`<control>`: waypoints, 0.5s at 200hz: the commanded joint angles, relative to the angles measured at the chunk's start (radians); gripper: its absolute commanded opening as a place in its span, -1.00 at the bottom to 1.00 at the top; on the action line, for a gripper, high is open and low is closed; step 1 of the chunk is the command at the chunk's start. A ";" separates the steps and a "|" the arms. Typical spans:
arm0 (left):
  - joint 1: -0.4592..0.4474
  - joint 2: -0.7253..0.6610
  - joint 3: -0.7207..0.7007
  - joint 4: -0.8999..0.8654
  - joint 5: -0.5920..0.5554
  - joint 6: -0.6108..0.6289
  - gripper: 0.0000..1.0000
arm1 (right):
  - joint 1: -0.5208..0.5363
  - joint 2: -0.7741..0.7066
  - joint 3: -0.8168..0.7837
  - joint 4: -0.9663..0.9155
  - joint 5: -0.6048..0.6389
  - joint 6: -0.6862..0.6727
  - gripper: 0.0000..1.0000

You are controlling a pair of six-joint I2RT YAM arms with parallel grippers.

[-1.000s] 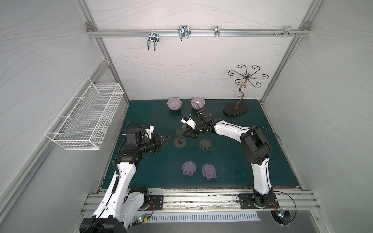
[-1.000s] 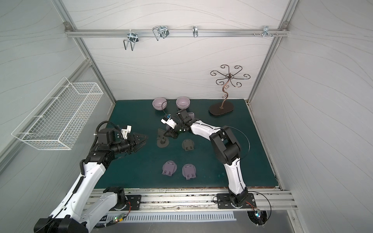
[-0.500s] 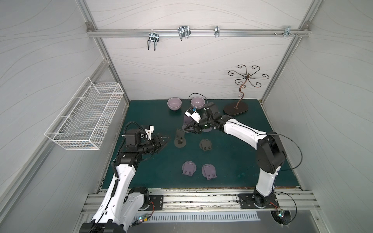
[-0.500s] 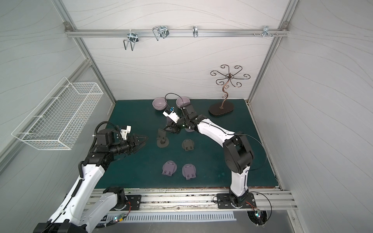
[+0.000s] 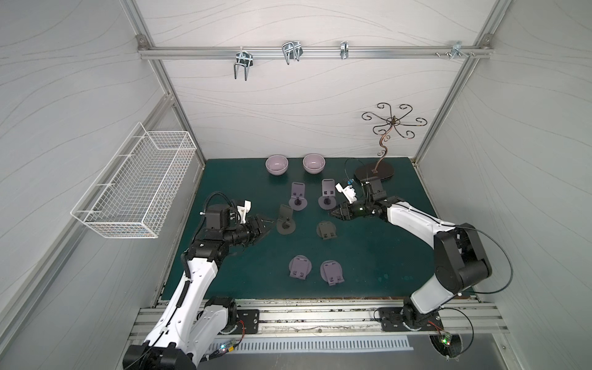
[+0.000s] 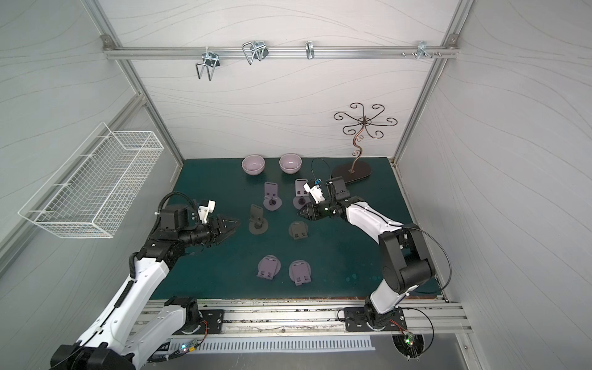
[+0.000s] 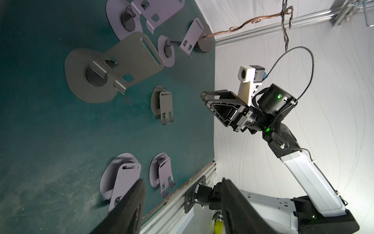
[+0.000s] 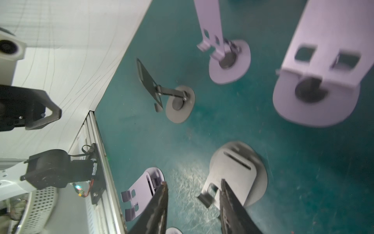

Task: Open the phone stand
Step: Pick up the phone stand at the center of the board.

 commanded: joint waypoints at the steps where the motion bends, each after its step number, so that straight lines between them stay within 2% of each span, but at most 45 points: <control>1: -0.028 0.005 0.020 0.059 -0.020 0.023 0.25 | -0.002 0.061 -0.012 0.005 -0.046 0.052 -0.13; 100: -0.041 0.043 0.022 0.063 -0.023 0.026 0.25 | -0.045 0.179 -0.034 0.006 0.015 0.087 -0.01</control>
